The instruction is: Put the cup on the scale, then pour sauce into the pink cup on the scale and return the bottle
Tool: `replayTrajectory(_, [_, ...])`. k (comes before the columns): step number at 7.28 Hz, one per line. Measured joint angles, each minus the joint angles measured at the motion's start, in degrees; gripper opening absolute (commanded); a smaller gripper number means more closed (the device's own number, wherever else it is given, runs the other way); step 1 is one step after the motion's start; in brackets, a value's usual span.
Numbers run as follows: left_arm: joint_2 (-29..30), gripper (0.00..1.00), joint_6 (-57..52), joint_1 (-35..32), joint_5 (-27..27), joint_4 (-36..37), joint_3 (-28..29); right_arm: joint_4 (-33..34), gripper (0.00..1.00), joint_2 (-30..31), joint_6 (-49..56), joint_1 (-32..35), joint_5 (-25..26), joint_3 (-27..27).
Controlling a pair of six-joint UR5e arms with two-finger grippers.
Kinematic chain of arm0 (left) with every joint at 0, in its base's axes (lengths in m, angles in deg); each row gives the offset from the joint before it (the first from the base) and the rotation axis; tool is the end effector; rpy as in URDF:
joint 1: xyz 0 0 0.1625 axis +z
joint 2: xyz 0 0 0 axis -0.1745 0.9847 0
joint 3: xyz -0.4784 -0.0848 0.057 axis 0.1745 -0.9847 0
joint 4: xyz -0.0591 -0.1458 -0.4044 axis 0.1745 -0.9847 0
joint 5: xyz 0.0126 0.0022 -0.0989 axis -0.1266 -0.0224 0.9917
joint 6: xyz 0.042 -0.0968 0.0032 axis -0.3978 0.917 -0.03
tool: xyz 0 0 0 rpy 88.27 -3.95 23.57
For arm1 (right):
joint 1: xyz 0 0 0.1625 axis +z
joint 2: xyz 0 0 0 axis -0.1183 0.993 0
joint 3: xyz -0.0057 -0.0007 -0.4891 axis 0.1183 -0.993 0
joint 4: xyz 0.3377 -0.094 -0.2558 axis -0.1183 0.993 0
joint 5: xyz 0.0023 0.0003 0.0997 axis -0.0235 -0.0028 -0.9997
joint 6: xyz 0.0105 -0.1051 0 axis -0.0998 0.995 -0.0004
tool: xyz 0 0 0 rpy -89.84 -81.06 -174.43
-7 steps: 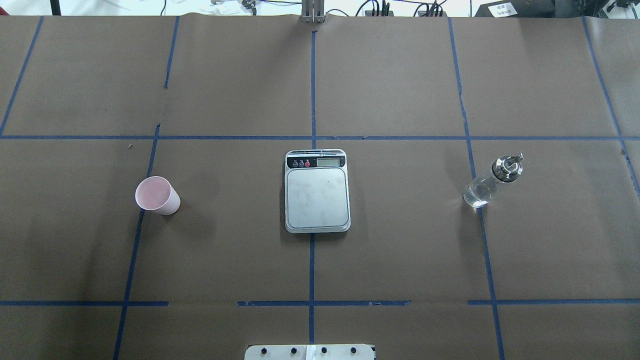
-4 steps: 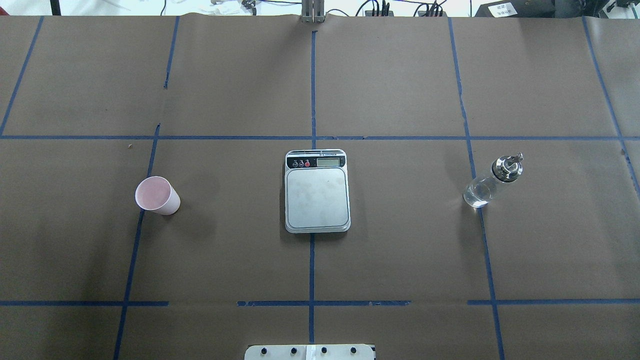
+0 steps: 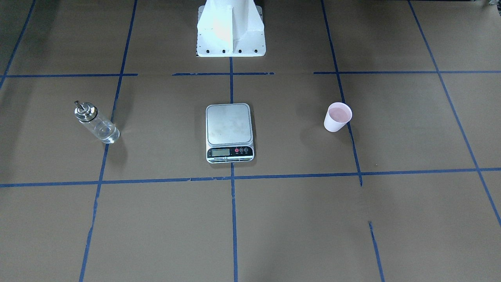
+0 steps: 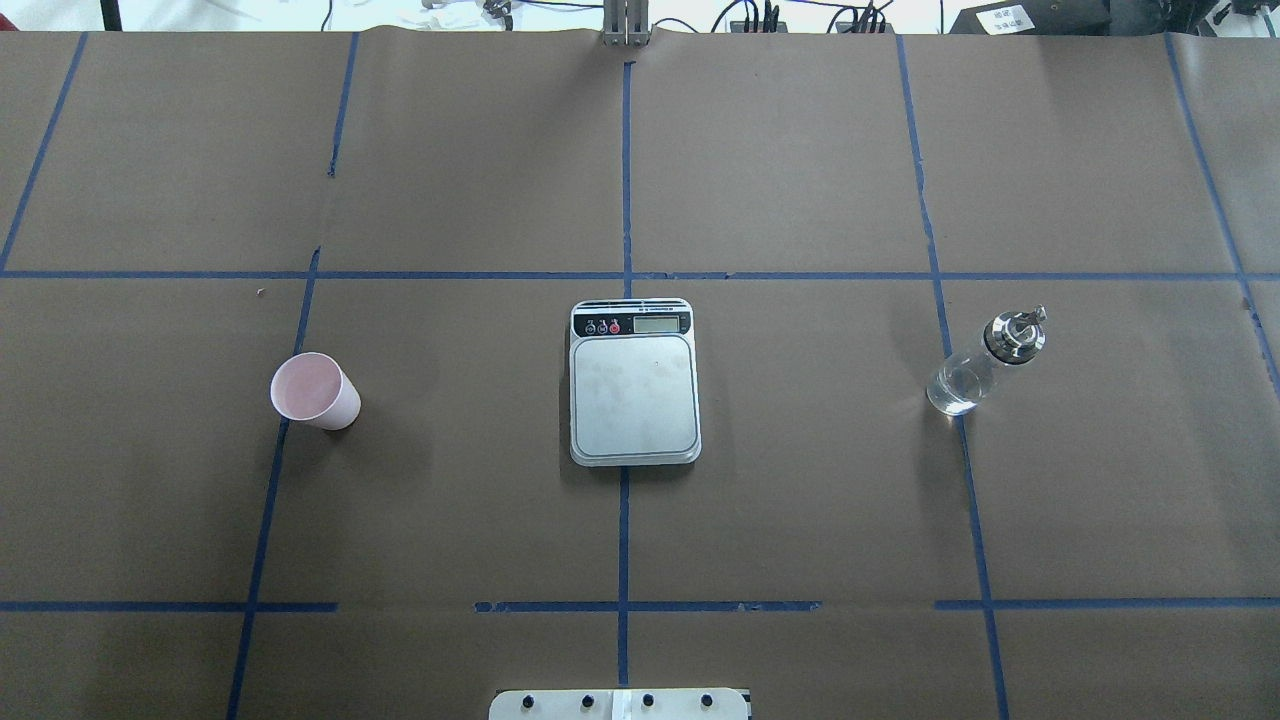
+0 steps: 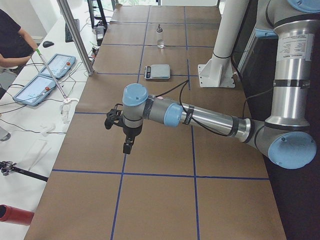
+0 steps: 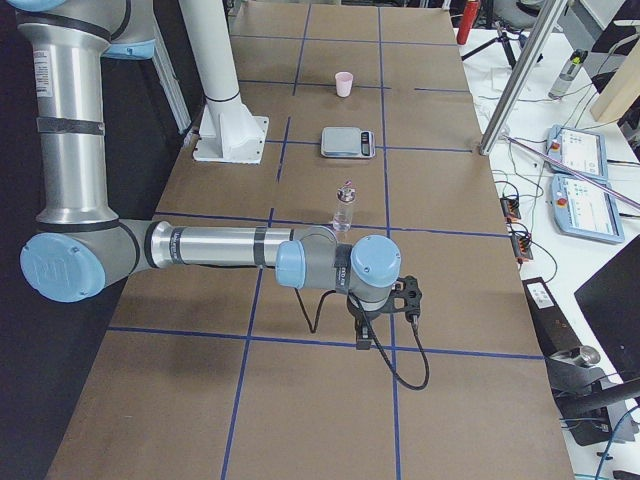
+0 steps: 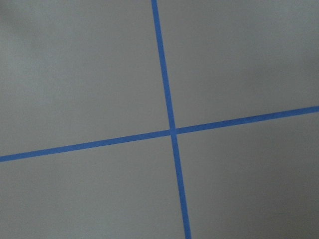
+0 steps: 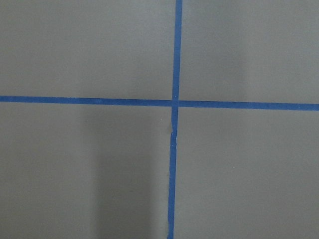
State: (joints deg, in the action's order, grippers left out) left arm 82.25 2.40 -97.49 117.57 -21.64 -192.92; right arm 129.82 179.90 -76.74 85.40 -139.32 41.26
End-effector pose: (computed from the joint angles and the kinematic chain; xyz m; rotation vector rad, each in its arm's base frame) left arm -0.0412 -0.5090 0.5737 0.2726 0.7310 0.0706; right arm 0.0739 -0.5049 0.6994 0.0409 -0.8412 -0.0140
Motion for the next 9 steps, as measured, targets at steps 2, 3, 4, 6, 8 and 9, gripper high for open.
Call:
replayTrajectory(2, [0.0,1.0,1.1,1.2,6.3,-1.0,-4.0,0.0,1.0,0.3,0.0,0.0,-0.1,1.5])
replayTrajectory(3, [0.6,1.0,1.3,2.4,8.9,-2.1,-3.4,0.0,1.0,0.4,0.0,0.0,-0.2,2.0])
replayTrajectory(4, [1.7,1.0,2.2,3.7,10.3,-2.9,-3.0,0.0,1.0,0.4,0.1,0.0,-0.2,2.2])
replayTrajectory(6, [3.1,1.0,15.4,10.9,9.1,-4.9,-4.6,0.0,1.0,0.5,0.2,0.0,-0.4,2.3])
replayTrajectory(8, [3.4,1.0,34.9,21.7,2.2,-9.2,-7.5,0.0,1.0,0.2,-0.4,0.0,-0.4,2.4])
replayTrajectory(9, [3.3,1.0,43.6,26.3,-0.7,-12.0,-8.0,0.0,1.0,-0.4,-1.8,0.0,-0.6,2.7])
